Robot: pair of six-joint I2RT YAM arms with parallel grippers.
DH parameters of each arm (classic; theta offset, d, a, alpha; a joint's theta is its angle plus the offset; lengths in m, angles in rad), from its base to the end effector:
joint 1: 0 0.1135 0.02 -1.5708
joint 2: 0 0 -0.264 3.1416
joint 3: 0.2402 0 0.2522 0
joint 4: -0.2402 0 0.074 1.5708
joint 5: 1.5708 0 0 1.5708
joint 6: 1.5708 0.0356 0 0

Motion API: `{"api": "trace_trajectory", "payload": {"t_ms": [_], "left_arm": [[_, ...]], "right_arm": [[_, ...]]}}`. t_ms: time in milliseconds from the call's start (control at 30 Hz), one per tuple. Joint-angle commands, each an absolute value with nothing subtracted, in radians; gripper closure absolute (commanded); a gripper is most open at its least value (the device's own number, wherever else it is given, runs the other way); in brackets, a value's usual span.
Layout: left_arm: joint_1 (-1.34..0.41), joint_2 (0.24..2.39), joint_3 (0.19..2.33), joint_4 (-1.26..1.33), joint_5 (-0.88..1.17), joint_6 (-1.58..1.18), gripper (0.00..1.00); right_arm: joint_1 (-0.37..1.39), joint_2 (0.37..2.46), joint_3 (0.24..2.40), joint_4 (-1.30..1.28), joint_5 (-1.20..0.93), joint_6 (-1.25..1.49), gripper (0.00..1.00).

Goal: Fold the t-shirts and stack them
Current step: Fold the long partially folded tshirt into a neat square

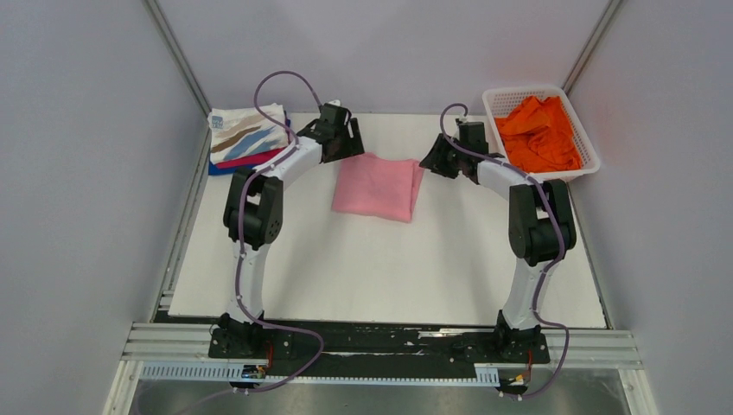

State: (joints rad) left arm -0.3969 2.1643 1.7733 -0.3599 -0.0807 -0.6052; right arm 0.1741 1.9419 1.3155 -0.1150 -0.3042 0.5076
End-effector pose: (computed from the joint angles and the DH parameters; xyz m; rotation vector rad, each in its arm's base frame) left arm 0.4595 -0.1895 0.2198 -0.2858 2.3374 -0.4081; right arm 0.4207 0.0848 0.1916 0.2354 2.3610 0.6904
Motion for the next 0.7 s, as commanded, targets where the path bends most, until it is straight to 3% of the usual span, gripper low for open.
{"api": "trace_trajectory", "payload": {"t_ms": [0,67,133,167,500,667], "left_arm": [[-0.371,2.215,1.921,-0.439,-0.076,-0.577,0.03],[-0.370,2.211,1.932,-0.439,-0.035,-0.565,0.01],[-0.371,2.201,1.930,-0.452,0.002,-0.559,0.00],[-0.371,2.192,1.927,-0.459,0.012,-0.559,0.00],[-0.371,2.130,1.775,-0.383,0.115,-0.575,0.00],[-0.382,2.080,1.597,-0.261,0.235,-0.628,0.00]], "right_arm": [[0.163,1.960,1.440,-0.073,-0.274,0.462,0.38],[0.165,1.934,1.427,-0.078,-0.318,0.461,0.25],[0.174,1.904,1.395,-0.075,-0.365,0.467,0.03],[0.179,1.890,1.375,-0.070,-0.389,0.470,0.00],[0.211,1.895,1.361,-0.030,-0.557,0.498,0.00],[0.264,1.947,1.328,0.041,-0.633,0.565,0.00]]}}
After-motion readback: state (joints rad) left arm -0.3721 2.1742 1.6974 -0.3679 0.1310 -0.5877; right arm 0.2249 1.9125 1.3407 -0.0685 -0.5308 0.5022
